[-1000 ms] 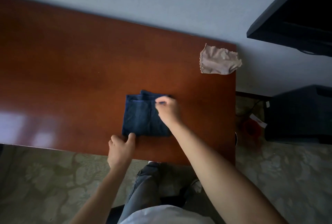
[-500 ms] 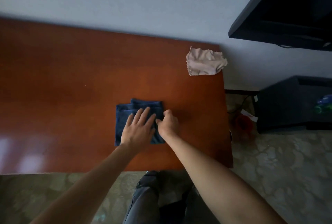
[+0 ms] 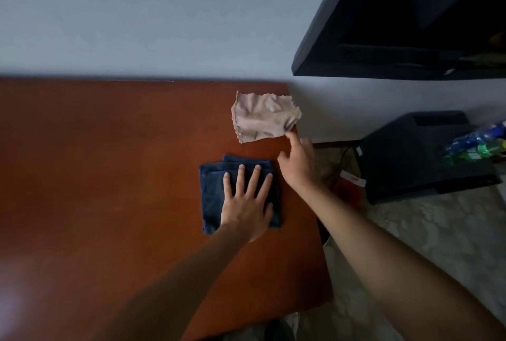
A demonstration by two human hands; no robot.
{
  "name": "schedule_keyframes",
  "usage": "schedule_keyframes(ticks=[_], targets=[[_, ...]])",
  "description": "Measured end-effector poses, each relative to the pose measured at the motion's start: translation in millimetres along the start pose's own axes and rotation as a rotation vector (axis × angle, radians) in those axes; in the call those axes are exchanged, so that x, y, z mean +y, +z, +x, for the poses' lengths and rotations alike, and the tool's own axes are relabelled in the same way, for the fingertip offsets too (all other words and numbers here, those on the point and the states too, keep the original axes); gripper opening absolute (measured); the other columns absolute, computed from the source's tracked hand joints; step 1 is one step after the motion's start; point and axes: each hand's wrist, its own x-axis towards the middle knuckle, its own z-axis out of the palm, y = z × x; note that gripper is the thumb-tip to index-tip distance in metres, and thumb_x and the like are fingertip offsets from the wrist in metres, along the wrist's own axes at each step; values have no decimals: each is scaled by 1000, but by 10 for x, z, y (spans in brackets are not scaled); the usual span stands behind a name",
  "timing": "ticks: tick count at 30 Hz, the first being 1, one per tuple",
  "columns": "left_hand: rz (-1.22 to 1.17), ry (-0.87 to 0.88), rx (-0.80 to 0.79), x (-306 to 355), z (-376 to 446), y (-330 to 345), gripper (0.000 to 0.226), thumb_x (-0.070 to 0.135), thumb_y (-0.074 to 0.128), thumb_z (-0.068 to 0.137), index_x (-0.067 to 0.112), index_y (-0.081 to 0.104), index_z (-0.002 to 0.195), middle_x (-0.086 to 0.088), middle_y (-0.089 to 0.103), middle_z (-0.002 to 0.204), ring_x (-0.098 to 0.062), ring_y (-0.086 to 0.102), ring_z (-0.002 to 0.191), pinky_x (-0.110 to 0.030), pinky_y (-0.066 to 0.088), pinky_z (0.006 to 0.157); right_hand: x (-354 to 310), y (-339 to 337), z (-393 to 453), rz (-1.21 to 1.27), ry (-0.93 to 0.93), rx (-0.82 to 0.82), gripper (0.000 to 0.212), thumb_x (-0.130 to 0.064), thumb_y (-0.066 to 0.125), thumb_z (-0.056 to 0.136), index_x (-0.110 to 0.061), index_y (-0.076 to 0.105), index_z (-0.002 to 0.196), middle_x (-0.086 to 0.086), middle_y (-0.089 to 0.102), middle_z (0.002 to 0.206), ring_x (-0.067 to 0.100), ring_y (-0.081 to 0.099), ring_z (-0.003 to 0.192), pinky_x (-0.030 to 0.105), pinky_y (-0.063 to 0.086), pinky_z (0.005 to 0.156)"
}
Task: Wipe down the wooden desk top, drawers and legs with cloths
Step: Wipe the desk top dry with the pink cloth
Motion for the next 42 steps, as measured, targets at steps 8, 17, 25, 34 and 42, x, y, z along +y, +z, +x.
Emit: schedule_keyframes(ticks=[8,17,25,34,42], targets=[[36,-188,154,-465,5,169,78,63,24,103,18,11,165,-8,4,173,-32,-3,160,-66,10,123,-376,703,1274,-298,-201,-215,82,-72,22,98,-25,8,163,15,-5,170,33,-8,157,63,-2,122],[73,-303,216,-1225,288,58,81,66,18,102,15,12,165,-3,5,173,-23,-4,160,-62,11,125,-138,825,307,-296,-538,-121,75,-68,19,101,-27,14,164,12,0,171,31,-6,158,60,6,123],[13,-268,236,-1460,993,-230,77,65,0,101,23,-3,165,5,-11,172,-17,-20,157,-53,-9,127,-247,685,1706,-249,-145,-171,77,-68,6,100,-25,-5,163,16,-14,169,41,-11,155,61,1,124],[5,-160,155,-788,1977,-540,69,56,10,106,22,-5,165,3,-15,172,-21,-18,158,-57,-10,125,338,714,-840,-129,-445,-108,69,-61,42,100,-25,35,159,3,19,170,22,12,157,50,18,125],[-321,-39,228,-163,2471,-708,63,46,22,110,13,16,164,-4,4,174,-24,-6,159,-53,-8,127,307,822,-720,-253,-346,-84,73,-54,43,96,-25,25,161,16,21,168,43,20,153,65,20,118]])
